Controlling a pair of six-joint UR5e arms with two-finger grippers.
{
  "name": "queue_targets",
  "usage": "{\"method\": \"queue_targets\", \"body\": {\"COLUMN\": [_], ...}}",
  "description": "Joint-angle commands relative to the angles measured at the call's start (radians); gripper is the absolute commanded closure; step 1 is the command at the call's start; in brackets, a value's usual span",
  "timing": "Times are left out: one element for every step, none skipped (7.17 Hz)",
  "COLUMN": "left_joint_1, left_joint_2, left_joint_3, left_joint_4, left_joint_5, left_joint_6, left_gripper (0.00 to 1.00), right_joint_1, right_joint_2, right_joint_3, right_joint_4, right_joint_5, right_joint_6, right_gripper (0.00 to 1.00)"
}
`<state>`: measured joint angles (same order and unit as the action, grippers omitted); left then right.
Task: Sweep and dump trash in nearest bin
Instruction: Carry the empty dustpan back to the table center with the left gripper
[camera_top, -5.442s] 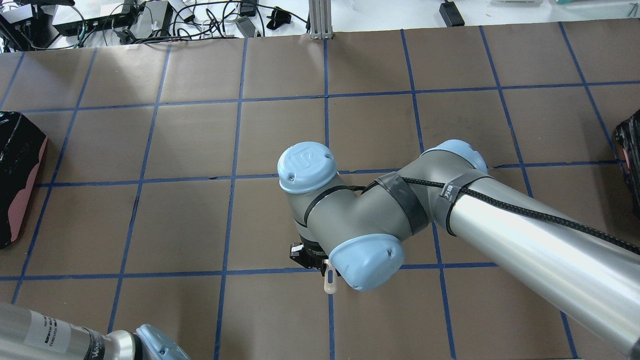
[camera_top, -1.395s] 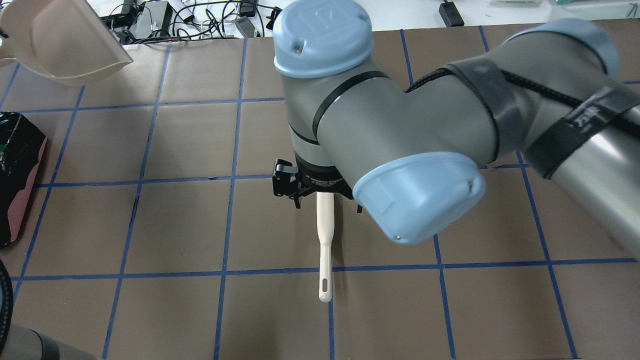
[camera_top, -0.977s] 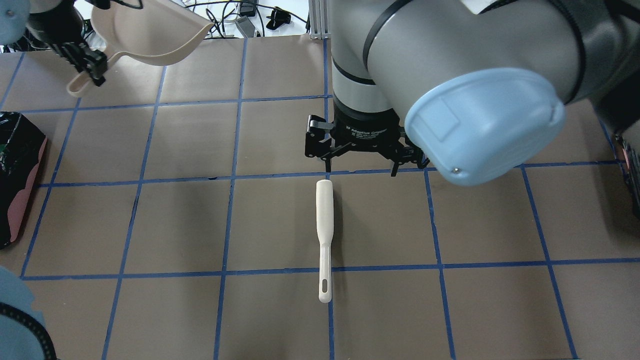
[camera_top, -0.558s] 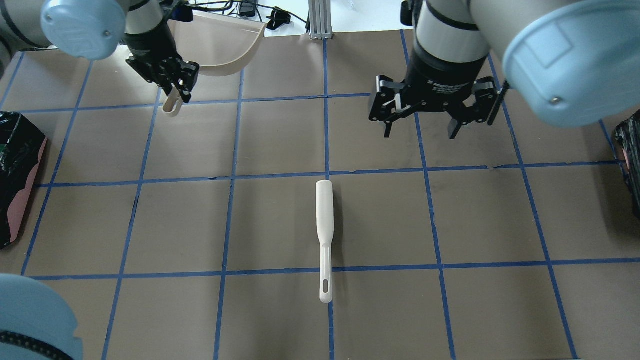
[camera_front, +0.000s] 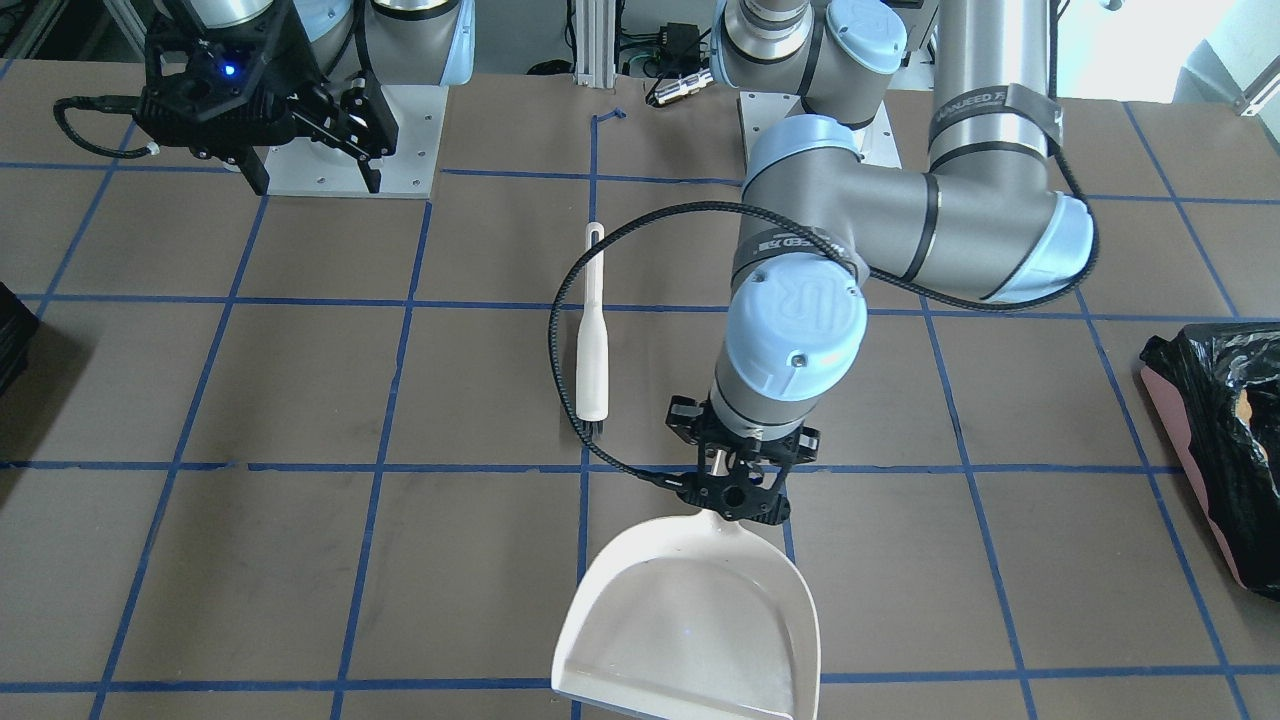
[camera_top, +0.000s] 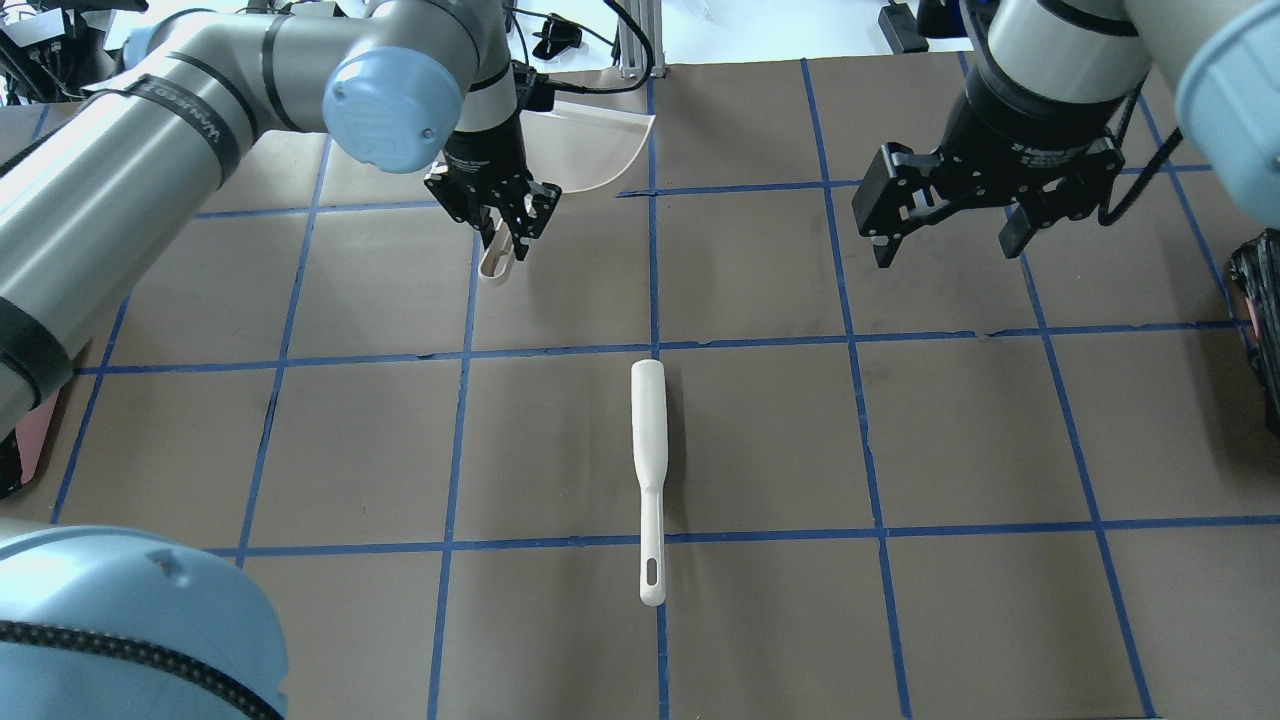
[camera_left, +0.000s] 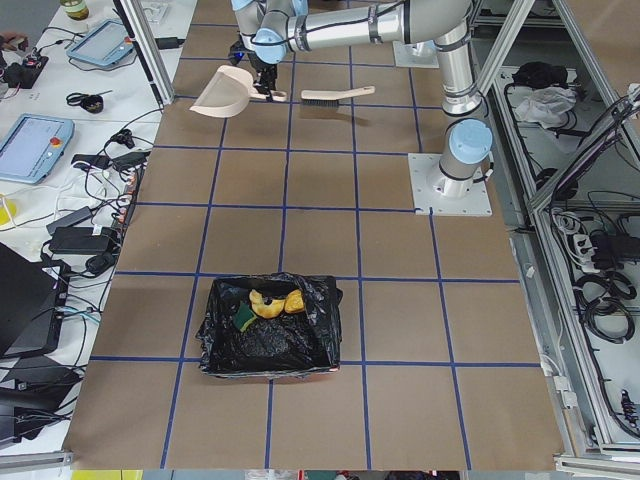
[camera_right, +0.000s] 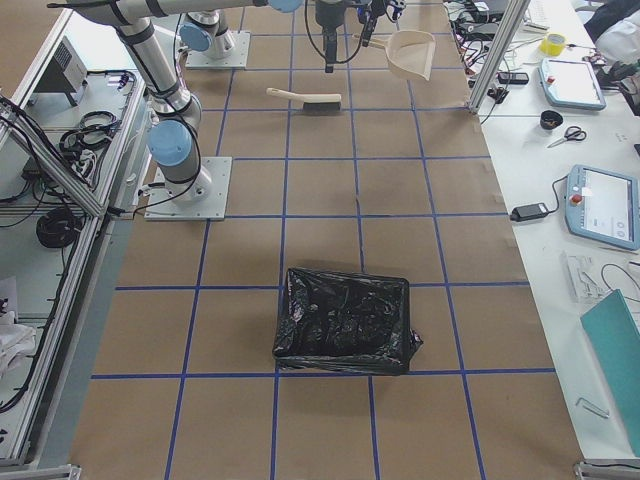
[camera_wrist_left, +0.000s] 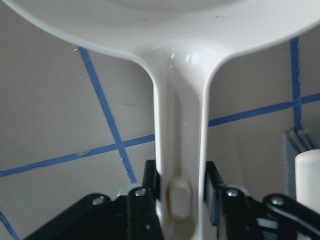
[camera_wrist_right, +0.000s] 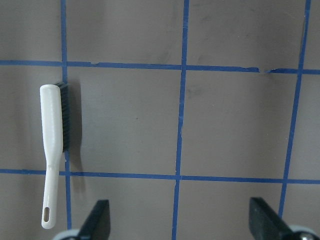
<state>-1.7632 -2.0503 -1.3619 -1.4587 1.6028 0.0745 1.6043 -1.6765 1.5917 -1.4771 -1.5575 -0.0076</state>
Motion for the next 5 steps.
{"method": "queue_targets", "body": {"left_joint_1": [-0.062,-0.068,-0.087,-0.100,-0.114], "left_joint_2": [-0.039,-0.050,-0.062,-0.074,-0.088], "left_joint_3": [0.003,0.003,0.003,0.003,0.001], "left_joint_4": [0.006,0.006,0.014,0.020,0.049], "left_joint_5": [-0.039,-0.043,-0.041,-0.041,-0.041], "left_joint_6": [-0.051,-0.083,-0.093,-0.120,-0.136], "left_gripper": [1.00,1.00,1.00,1.00,1.00], "right_joint_1": [-0.010,-0.010,-0.010,-0.010,-0.010], "right_joint_2": [-0.034,-0.034,-0.034,-0.034,-0.034], "right_joint_3": [0.034,0.033,0.031,0.033,0.033], "right_joint_4": [-0.038,-0.038,-0.038,-0.038,-0.038], "right_joint_5": [0.001,0.001,0.001,0.001,0.001], "right_joint_6": [-0.018,-0.025,-0.025,-0.026,-0.026], "right_gripper": [0.00,0.00,0.00,0.00,0.00]}}
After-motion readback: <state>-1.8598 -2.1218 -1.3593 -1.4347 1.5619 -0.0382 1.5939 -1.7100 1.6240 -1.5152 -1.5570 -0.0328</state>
